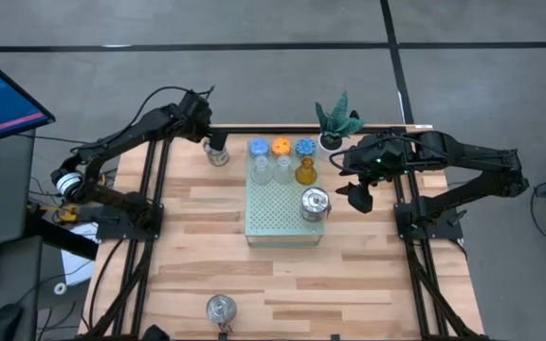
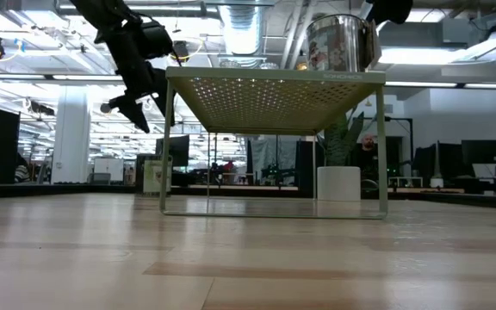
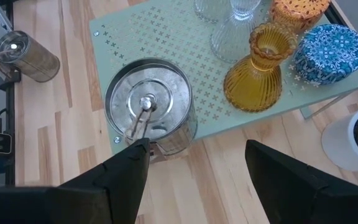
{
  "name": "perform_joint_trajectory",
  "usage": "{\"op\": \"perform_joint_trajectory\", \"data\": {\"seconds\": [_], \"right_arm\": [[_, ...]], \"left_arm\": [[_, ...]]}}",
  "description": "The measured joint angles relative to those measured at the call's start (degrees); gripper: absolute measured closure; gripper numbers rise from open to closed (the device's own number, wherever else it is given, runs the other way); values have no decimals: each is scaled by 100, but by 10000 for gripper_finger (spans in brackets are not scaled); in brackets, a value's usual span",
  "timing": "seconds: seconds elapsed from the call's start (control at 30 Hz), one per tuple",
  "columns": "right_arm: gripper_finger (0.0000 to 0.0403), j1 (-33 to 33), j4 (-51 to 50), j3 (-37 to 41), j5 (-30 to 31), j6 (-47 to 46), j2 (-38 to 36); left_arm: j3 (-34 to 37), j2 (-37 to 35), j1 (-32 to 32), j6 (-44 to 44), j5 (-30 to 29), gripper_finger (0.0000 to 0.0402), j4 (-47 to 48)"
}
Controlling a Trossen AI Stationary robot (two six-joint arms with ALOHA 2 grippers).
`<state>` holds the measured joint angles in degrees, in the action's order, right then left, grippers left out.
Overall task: Stock candles and holders on shelf
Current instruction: Put the top silver scented candle can on the shelf aligned with the other silver scented candle
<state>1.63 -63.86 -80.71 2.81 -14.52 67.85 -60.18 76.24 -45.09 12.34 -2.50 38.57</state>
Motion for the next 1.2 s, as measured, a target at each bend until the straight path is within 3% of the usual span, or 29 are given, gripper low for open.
{"op": "perform_joint_trajectory", "data": {"seconds": [0.17, 0.4, 0.73, 1.2], "right_arm": [[147, 0, 1, 0, 0, -4, -1], [147, 0, 1, 0, -2, -46, 0], [147, -9, 3, 0, -23, -59, -1], [147, -9, 1, 0, -24, -55, 0]], "left_arm": [[-341, 345, -189, -463, 476, 17, 234], [-1186, 1017, -190, -1378, 335, 20, 1116], [-1187, 1603, -126, -1793, 555, 20, 1239], [-772, 1608, -172, -2019, 312, 20, 1130]]}}
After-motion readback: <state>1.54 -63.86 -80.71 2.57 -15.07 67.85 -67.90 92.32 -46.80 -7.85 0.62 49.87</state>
